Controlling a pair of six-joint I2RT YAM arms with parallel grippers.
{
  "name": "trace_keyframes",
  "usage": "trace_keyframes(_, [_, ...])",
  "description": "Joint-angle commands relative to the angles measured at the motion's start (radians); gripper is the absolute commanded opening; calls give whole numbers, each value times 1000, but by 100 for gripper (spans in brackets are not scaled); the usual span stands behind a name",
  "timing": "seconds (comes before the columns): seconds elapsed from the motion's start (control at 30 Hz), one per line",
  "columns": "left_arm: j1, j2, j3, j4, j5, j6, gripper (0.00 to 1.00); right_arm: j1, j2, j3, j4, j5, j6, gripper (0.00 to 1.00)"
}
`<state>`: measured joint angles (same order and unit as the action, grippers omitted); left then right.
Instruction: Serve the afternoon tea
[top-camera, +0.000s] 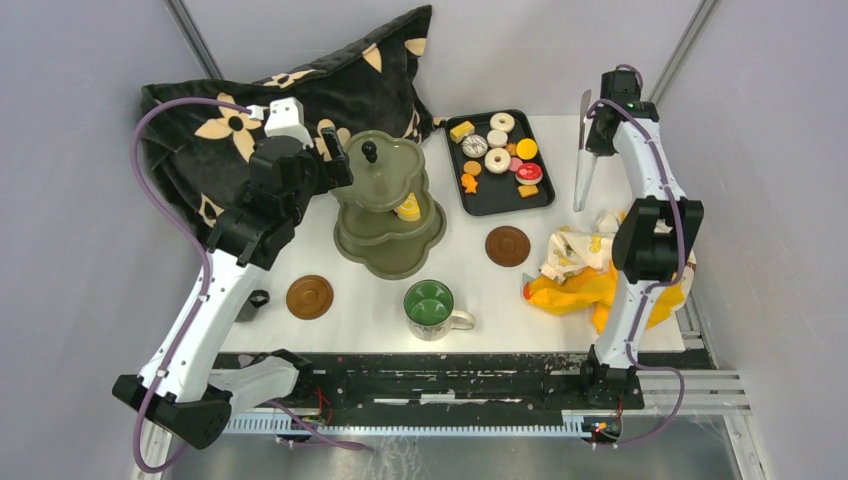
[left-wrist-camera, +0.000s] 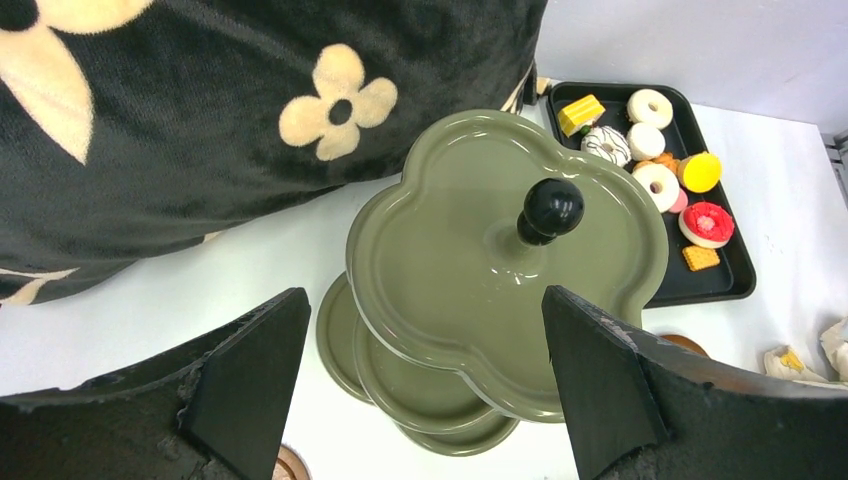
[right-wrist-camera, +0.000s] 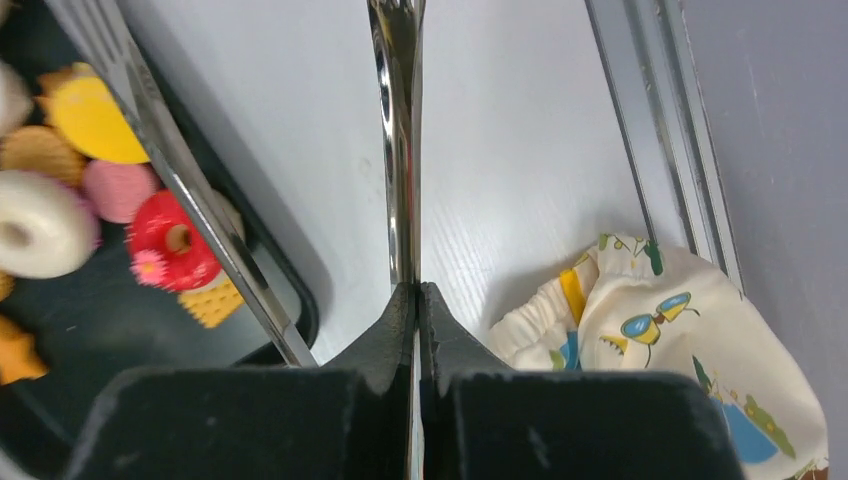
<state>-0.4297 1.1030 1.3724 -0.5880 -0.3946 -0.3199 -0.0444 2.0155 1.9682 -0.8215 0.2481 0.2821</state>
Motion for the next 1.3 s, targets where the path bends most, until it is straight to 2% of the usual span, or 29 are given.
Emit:
trace_keyframes(0.0, [-2,5,49,25,-21,39,93,-17,126,107,-50,61,-63,1])
trace_keyframes(0.33, [-3,70,36,51,-22,44,93,-53,354,271,-5,63,-92,1])
trace_keyframes(0.47, [-2,92,22,80,-16,47,93,-55,395,313,-1,48,-72,13])
trace_keyframes(0.57, [-3,118,24,85,-28,51,93,-59,405,324,-4,49,-21,15])
trace_keyframes(0.67, [-3,133,31,85,-21,50,94,-75,386,299,27,-13,38,25])
trace_keyframes(0.8, [-3,141,25,97,-19,59,94,-79,312,195,105,-74,81,55])
trace_keyframes(0.97, [-2,154,27,103,-18,70,95,-80,223,37,201,-98,107,73])
trace_keyframes(1.1, [-2,147,23,104,-43,81,95,-79,198,-58,262,-100,75,81])
trace_keyframes(1.2, [-2,134,9,109,-61,87,95,-80,203,-81,271,-101,30,89])
trace_keyframes(1.27, [-2,128,-2,118,-62,87,95,-80,222,-77,265,-94,2,91])
